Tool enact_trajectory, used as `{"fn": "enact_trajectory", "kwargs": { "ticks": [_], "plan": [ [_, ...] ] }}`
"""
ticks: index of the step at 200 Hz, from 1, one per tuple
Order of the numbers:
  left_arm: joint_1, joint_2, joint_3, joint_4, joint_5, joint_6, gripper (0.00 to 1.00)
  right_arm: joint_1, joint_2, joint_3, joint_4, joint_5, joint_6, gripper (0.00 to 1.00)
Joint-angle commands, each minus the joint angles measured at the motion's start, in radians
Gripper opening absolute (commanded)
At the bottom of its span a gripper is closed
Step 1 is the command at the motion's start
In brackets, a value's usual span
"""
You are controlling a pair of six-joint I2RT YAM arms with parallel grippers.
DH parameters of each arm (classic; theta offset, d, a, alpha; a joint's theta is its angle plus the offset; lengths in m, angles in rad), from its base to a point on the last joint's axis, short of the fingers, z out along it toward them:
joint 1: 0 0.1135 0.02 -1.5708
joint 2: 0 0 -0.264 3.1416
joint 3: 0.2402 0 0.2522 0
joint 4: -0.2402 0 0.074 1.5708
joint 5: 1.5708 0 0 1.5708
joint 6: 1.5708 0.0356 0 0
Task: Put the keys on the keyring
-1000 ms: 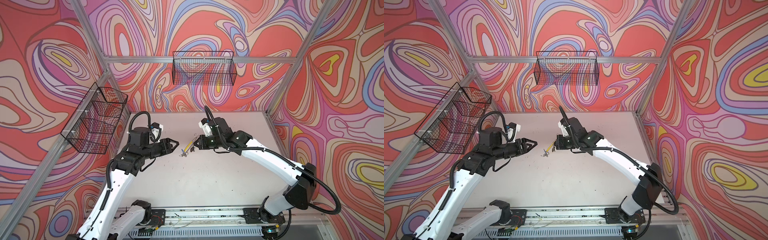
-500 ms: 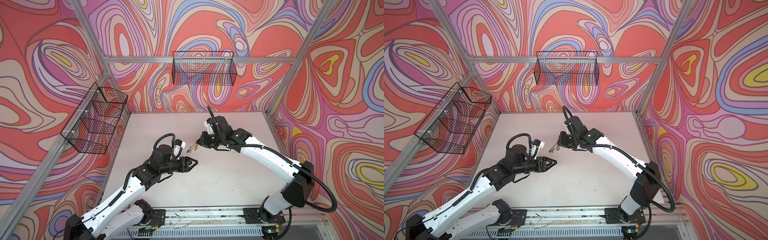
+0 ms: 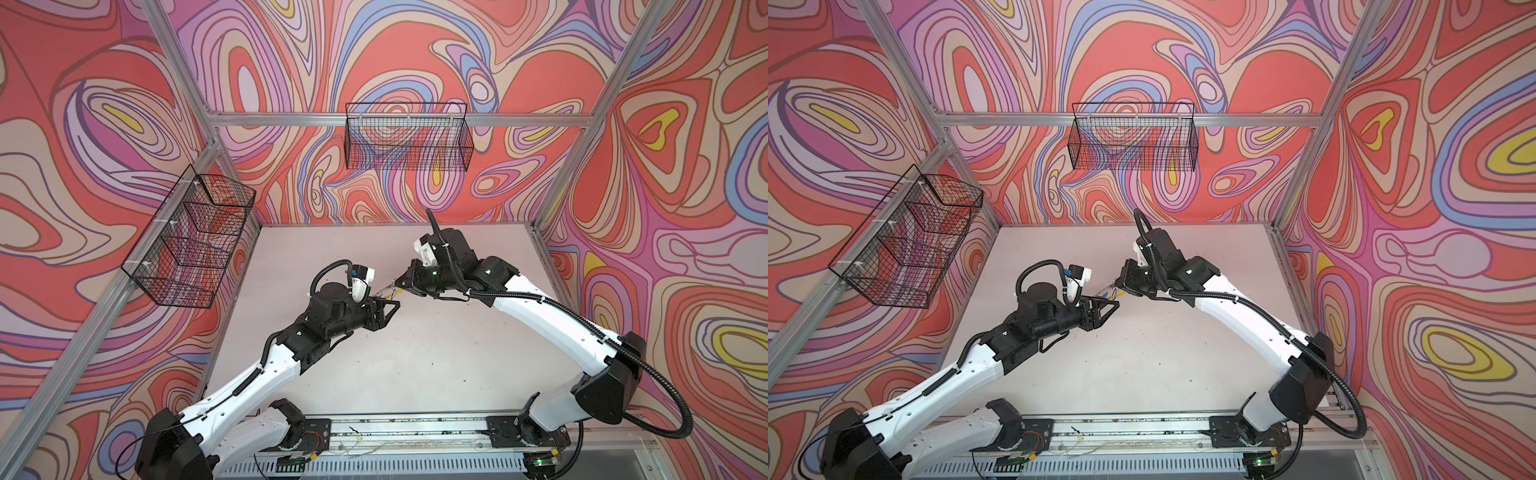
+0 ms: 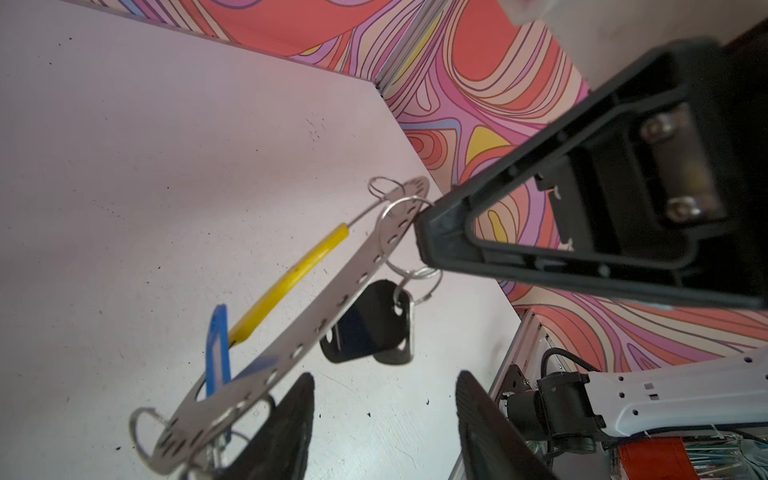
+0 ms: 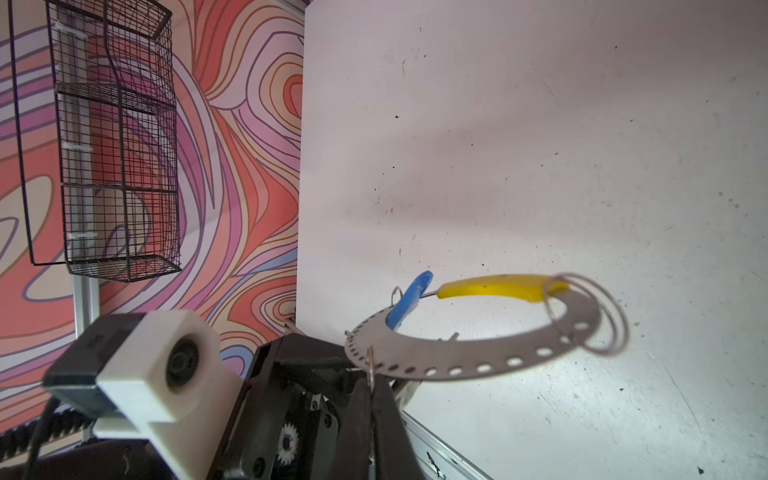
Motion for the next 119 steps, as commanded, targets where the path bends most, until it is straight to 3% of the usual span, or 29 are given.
{"fn": "enact_trajectory", "kwargs": {
  "ticks": [1,54,119],
  "plan": [
    [-0.003,-0.008,0.023,0.048,-0.039,0.023,0.56,-0.002,-0.028,0.007,0.001,-0.02,0.028,0.0],
    [-0.003,0.033,0.071,0.043,-0.07,0.08,0.55,-0.001,-0.027,-0.014,0.021,-0.065,0.03,0.0],
    [-0.004,0.067,0.101,0.029,-0.078,0.073,0.36,-0.001,-0.032,-0.016,0.021,-0.078,0.025,0.0]
  ]
}}
